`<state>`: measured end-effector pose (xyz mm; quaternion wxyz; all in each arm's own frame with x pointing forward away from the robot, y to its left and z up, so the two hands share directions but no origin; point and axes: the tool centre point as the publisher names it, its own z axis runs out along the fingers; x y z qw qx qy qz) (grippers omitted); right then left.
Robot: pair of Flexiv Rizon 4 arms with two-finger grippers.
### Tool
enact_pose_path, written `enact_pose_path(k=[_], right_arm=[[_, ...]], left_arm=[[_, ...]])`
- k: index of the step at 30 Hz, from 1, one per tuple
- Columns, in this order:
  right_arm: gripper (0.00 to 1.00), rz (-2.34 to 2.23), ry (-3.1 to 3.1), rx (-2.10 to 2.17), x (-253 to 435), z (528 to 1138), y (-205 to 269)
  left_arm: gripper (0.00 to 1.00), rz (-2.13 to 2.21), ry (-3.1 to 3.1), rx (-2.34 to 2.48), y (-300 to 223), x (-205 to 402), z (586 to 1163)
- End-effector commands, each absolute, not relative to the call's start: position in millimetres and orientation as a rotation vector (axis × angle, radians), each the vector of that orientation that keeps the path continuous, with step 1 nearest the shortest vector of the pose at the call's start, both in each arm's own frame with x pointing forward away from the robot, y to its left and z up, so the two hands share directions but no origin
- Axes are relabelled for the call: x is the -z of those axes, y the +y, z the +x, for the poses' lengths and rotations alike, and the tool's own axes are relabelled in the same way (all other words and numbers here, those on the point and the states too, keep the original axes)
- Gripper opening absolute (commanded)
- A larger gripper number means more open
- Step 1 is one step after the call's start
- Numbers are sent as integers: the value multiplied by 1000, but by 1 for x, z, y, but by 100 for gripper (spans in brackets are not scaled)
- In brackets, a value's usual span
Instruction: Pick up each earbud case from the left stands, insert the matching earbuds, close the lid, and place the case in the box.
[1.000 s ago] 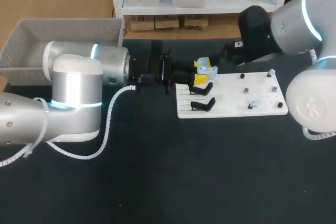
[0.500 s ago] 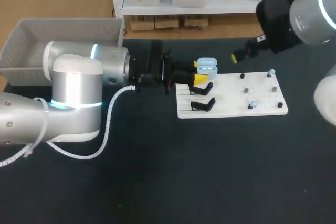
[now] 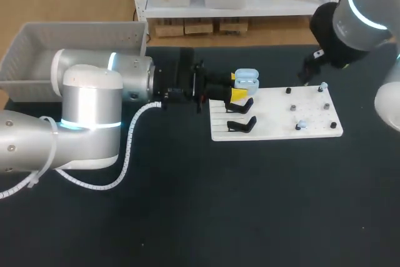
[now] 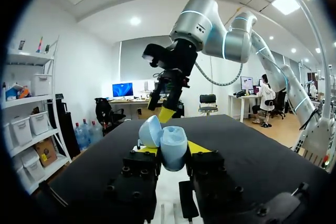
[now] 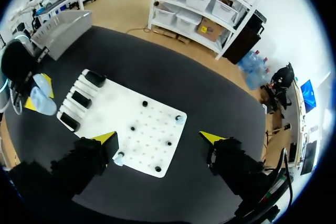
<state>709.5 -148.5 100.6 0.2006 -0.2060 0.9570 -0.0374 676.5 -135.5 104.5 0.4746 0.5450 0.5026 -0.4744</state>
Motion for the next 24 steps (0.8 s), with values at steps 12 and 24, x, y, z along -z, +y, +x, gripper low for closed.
enact_pose_path(k=[12,24], right_arm=[[100,-617,2789,130,-61,726,-165],[100,-601,2788,123,-56,729,-170]], left_arm=[[0,1327,1226,1156,-135,-103,675],[0,1327,1226,1156,-135,-103,675]])
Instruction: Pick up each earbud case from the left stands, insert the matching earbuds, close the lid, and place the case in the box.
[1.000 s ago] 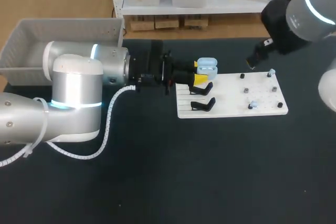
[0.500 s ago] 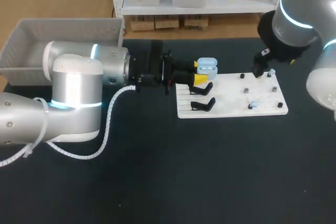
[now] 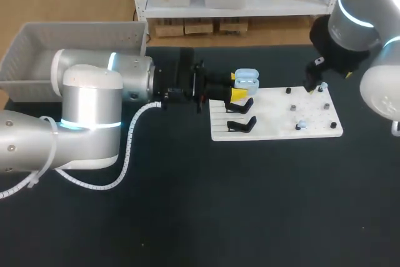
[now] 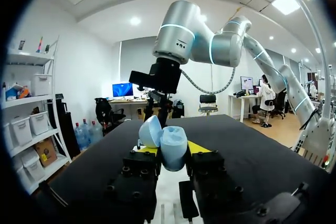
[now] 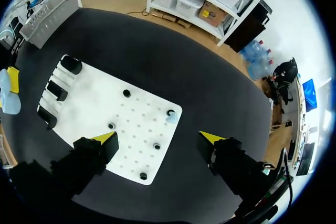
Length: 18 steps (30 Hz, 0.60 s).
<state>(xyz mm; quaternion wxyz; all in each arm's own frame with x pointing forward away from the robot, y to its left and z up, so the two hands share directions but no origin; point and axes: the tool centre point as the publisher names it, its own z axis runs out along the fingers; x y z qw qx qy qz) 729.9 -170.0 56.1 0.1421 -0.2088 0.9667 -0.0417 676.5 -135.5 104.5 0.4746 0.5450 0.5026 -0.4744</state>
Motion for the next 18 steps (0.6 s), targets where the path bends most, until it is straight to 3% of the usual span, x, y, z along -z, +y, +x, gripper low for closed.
enact_pose_path(k=[1,18], right_arm=[[100,-601,2788,123,-56,729,-170],[100,-652,2776,131,-62,735,-171]], left_arm=[[0,1327,1226,1156,-135,-103,675],[0,1327,1226,1156,-135,-103,675]])
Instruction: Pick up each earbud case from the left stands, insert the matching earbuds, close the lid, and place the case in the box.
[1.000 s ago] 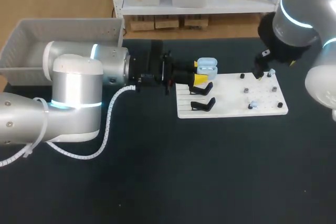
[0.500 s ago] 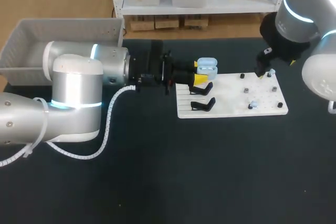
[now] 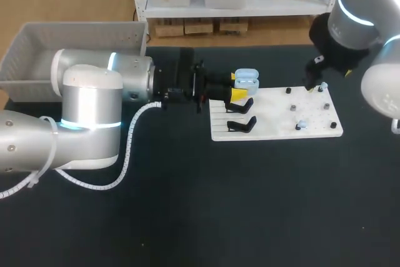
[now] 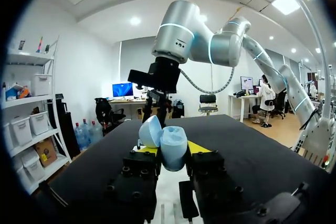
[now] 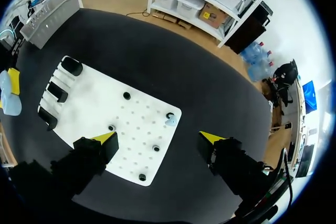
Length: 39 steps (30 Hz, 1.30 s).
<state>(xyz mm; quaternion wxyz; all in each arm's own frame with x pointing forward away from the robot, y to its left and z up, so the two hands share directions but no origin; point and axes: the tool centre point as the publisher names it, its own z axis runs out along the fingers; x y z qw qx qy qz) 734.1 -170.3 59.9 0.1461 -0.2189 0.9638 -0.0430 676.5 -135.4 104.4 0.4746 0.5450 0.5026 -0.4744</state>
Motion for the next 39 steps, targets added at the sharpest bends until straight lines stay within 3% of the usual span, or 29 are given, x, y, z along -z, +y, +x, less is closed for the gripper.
enact_pose_path(k=[1,12,22,24,27,34,39], right_arm=[[100,-667,2774,141,-61,736,-170],[99,-796,2797,174,-46,744,-168],[58,-807,2828,168,-33,752,-177],[58,-805,2835,162,-31,752,-178],[50,-806,2847,156,-26,752,-179],[44,-802,2857,150,-21,754,-180],[44,-791,2862,149,-18,757,-181]], left_arm=[[0,1327,1226,1156,-135,-103,675],[0,1327,1226,1156,-135,-103,675],[0,1327,1226,1156,-135,-103,675],[0,1327,1226,1156,-135,-103,675],[0,1327,1226,1156,-135,-103,675],[0,1327,1226,1156,-135,-103,675],[0,1327,1226,1156,-135,-103,675]])
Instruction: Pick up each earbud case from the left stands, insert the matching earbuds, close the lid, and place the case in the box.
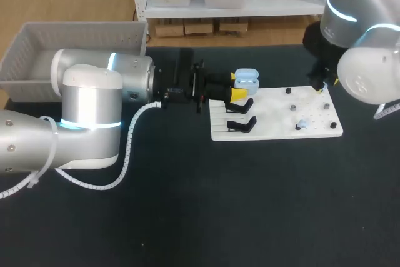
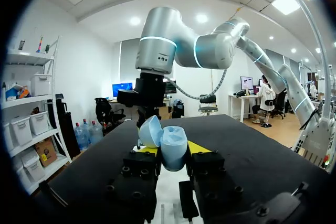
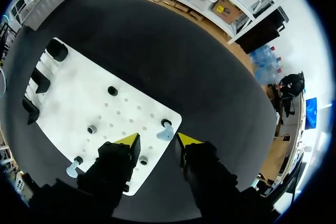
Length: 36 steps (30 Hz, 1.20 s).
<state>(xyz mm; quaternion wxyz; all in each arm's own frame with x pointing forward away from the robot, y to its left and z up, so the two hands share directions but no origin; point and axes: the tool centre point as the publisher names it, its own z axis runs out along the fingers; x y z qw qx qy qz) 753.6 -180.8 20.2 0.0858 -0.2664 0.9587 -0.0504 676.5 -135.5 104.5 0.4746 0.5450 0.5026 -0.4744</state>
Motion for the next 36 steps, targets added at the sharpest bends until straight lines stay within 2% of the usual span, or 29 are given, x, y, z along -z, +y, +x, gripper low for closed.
enact_pose_path(k=[1,19,24,36], right_arm=[[44,-789,2863,148,-18,758,-182],[35,-761,2873,162,-10,764,-186],[28,-760,2871,162,-9,764,-186],[22,-754,2872,171,-8,765,-187]], left_arm=[[0,1327,1226,1156,-135,-103,675],[0,1327,1226,1156,-135,-103,675],[0,1327,1226,1156,-135,-103,675],[0,1327,1226,1156,-135,-103,675]])
